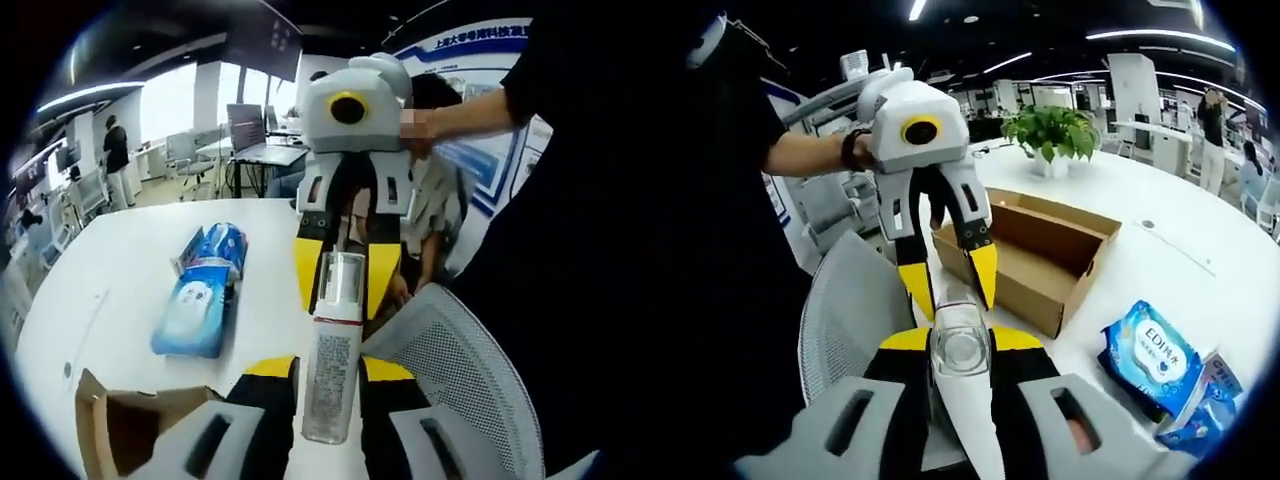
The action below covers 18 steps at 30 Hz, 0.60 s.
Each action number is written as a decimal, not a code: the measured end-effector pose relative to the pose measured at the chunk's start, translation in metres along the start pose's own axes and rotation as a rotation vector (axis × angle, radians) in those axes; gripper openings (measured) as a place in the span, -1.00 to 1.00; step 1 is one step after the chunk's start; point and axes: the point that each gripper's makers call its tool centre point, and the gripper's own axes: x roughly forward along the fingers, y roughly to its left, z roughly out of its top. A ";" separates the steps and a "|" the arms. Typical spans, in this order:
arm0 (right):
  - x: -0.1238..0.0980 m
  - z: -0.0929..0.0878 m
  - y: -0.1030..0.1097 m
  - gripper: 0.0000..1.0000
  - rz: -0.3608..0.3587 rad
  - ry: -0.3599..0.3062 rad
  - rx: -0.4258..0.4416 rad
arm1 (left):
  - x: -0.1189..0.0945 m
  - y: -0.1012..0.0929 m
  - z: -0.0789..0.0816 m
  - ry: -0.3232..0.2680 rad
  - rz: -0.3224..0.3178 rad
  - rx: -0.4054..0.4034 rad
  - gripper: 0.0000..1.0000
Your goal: Operate the shoe box by opening the lid, removing the specified soft item, and placing it in the target area until the item is outside and the box remains undamaged.
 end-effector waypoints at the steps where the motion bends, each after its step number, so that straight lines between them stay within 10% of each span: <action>1: -0.001 -0.001 -0.001 -0.64 -0.004 0.001 0.002 | -0.002 0.001 0.002 -0.020 0.003 -0.014 -0.49; 18: -0.019 -0.018 -0.023 -0.64 -0.065 0.015 0.056 | -0.055 0.044 -0.020 -0.290 0.298 -0.367 -0.46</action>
